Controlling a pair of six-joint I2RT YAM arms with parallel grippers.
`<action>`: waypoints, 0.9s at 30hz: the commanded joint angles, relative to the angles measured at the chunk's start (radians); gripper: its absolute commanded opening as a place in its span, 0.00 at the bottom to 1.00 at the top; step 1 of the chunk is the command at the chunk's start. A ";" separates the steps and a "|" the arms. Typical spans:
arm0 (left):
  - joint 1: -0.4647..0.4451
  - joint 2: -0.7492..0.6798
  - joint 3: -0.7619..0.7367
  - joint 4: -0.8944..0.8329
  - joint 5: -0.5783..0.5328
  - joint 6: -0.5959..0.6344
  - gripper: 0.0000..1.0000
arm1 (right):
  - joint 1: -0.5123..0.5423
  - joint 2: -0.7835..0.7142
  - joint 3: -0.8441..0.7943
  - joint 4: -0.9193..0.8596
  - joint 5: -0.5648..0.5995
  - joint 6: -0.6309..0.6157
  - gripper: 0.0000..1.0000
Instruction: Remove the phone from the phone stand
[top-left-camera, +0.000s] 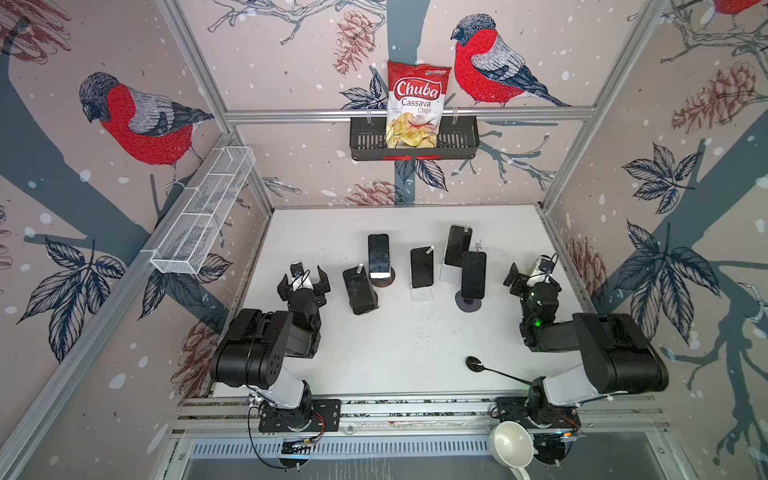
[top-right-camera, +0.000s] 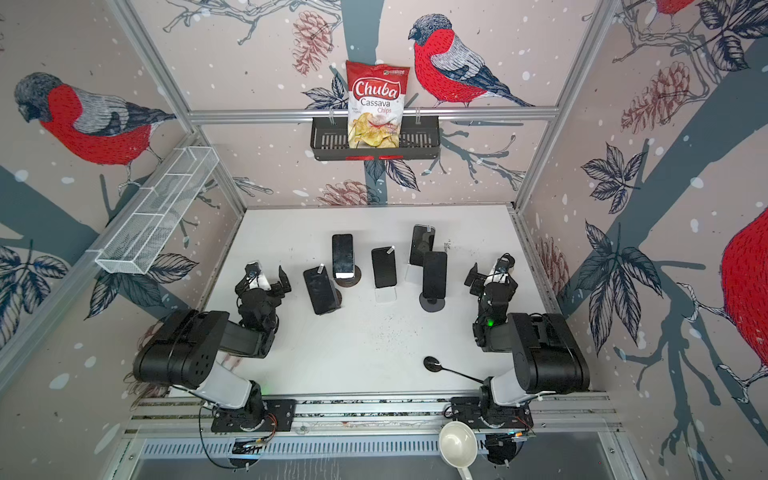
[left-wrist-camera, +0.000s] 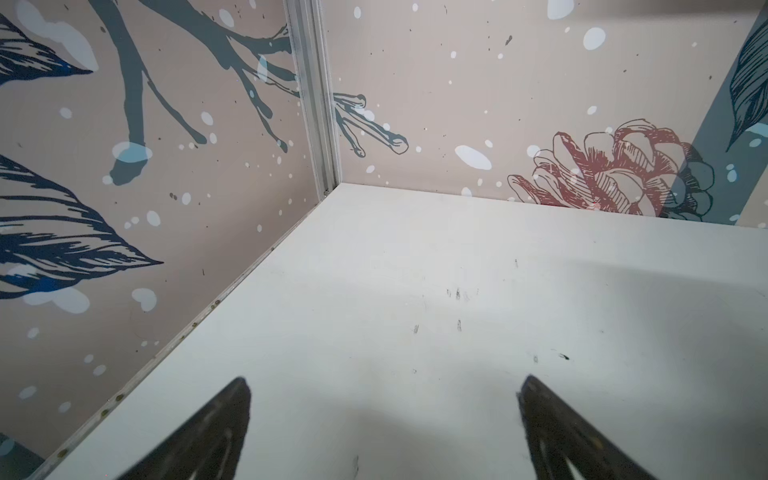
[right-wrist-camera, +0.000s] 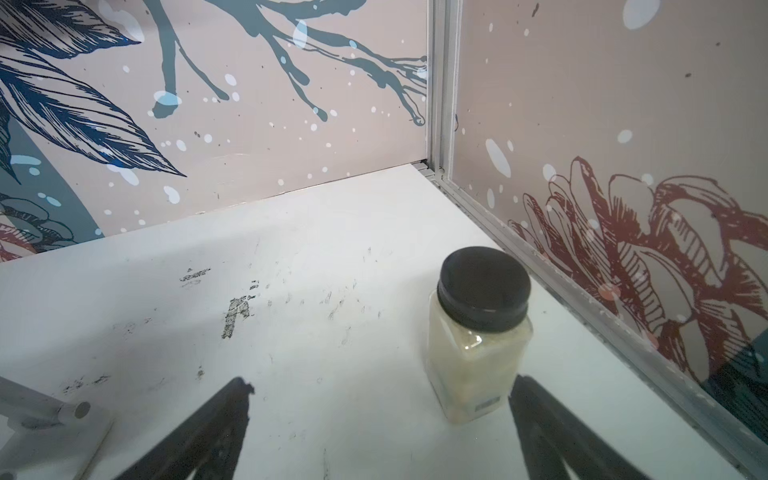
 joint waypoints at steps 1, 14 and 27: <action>0.003 0.000 0.003 0.048 -0.006 0.000 1.00 | 0.000 -0.002 -0.001 0.037 0.013 -0.003 1.00; 0.003 0.000 0.003 0.050 -0.004 0.001 1.00 | 0.000 -0.001 0.000 0.036 0.013 -0.003 0.99; 0.003 0.000 0.001 0.049 -0.004 0.001 0.97 | 0.000 -0.003 -0.001 0.036 0.011 -0.003 0.99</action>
